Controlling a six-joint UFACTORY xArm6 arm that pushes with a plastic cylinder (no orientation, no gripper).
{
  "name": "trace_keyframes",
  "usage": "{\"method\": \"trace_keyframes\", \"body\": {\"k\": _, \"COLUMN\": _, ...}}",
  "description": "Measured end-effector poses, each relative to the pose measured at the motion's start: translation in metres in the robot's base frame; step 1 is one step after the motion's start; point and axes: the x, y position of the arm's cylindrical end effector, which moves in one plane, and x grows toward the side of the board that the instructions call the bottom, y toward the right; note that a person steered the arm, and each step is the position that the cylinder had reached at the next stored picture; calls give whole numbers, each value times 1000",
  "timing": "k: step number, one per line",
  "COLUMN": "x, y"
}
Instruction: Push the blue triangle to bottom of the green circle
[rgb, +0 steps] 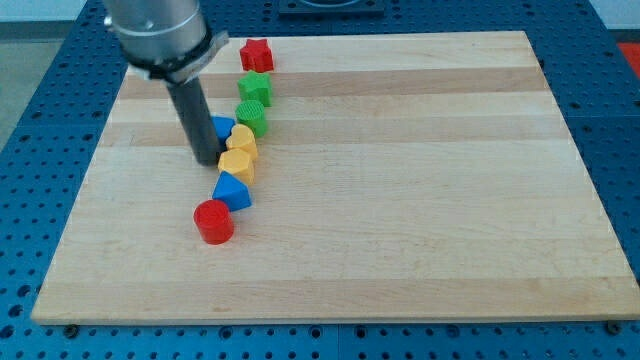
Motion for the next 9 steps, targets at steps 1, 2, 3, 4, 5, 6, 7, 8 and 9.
{"method": "trace_keyframes", "body": {"k": 1, "x": -47, "y": 0}}
{"method": "trace_keyframes", "body": {"k": 2, "x": -46, "y": -20}}
{"method": "trace_keyframes", "body": {"k": 3, "x": -5, "y": -67}}
{"method": "trace_keyframes", "body": {"k": 4, "x": 71, "y": -65}}
{"method": "trace_keyframes", "body": {"k": 5, "x": 92, "y": 1}}
{"method": "trace_keyframes", "body": {"k": 6, "x": 86, "y": 80}}
{"method": "trace_keyframes", "body": {"k": 7, "x": 84, "y": 112}}
{"method": "trace_keyframes", "body": {"k": 8, "x": 52, "y": 111}}
{"method": "trace_keyframes", "body": {"k": 9, "x": -1, "y": 94}}
